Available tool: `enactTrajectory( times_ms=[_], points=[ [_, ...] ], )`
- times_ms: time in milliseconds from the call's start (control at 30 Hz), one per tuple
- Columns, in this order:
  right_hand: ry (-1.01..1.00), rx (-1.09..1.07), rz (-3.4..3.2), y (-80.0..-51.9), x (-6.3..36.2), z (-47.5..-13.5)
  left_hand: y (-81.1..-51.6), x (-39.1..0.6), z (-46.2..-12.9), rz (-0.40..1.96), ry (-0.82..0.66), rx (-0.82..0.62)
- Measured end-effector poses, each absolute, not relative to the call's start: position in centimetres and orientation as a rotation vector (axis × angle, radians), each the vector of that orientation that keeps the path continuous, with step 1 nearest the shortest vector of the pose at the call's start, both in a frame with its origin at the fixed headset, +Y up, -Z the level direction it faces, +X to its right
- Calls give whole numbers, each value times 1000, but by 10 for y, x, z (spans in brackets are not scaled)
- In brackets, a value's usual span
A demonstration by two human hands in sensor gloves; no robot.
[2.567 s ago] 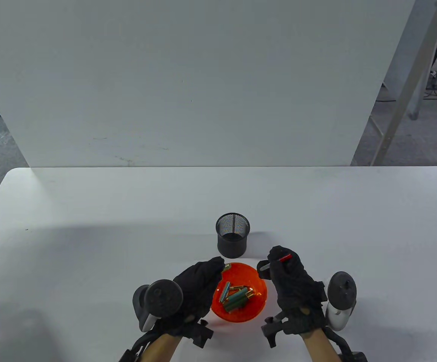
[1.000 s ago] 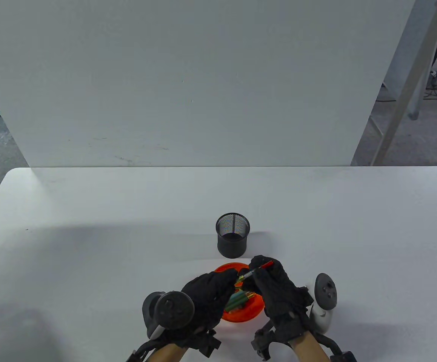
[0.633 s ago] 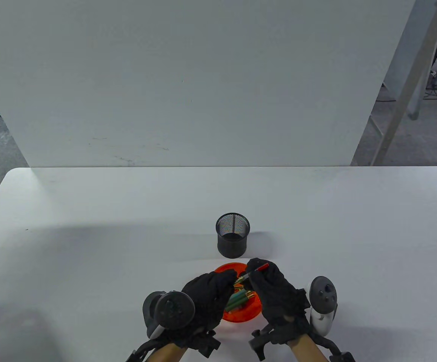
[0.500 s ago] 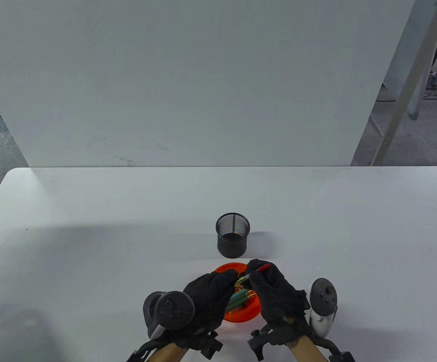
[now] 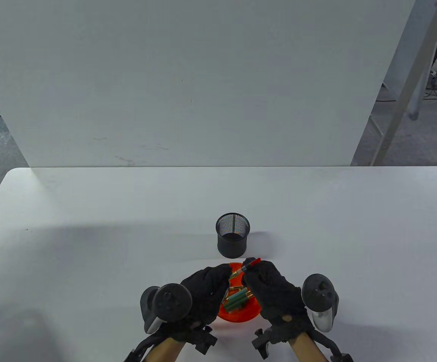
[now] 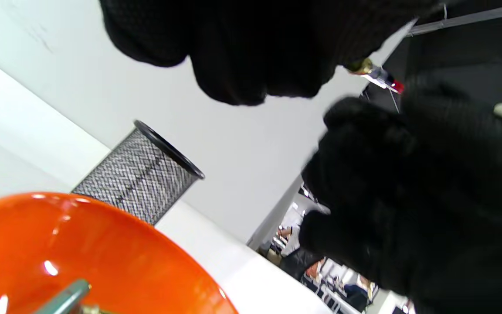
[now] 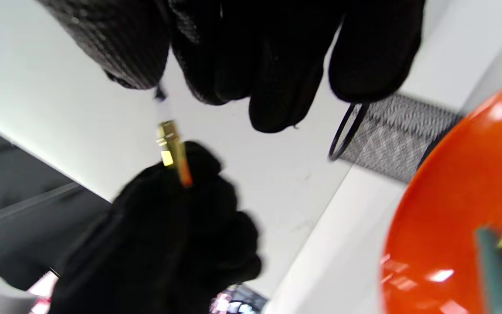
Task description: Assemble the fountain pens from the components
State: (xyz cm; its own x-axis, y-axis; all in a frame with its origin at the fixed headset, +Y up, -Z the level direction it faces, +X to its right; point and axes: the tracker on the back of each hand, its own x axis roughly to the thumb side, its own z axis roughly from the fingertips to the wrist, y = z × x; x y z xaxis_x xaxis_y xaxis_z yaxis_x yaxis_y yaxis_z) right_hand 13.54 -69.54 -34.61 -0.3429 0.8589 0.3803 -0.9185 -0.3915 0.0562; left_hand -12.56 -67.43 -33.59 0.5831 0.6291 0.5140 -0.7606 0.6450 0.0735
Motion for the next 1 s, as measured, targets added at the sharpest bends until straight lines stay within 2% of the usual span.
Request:
enactTrajectory(
  times_ms=[67, 333, 400, 500, 633, 800, 1000],
  points=[
    [-205, 441, 2053, -696, 136, -350, -676, -134, -339, 861, -441, 303],
    [-6, 598, 2717, -693, 120, -362, -676, -149, -346, 939, -369, 332],
    [33, 677, 2880, -693, 107, -365, -675, -148, -345, 944, -375, 335],
    [195, 806, 3113, -696, 84, -369, -675, -145, -344, 936, -391, 331],
    [263, 996, 3334, -703, 53, -371, -673, -144, -343, 929, -404, 344],
    [322, 1067, 3376, -712, 39, -373, -670, -151, -342, 980, -390, 372],
    [351, 1054, 3391, -716, 38, -374, -670, -152, -342, 996, -392, 374]
  ],
)
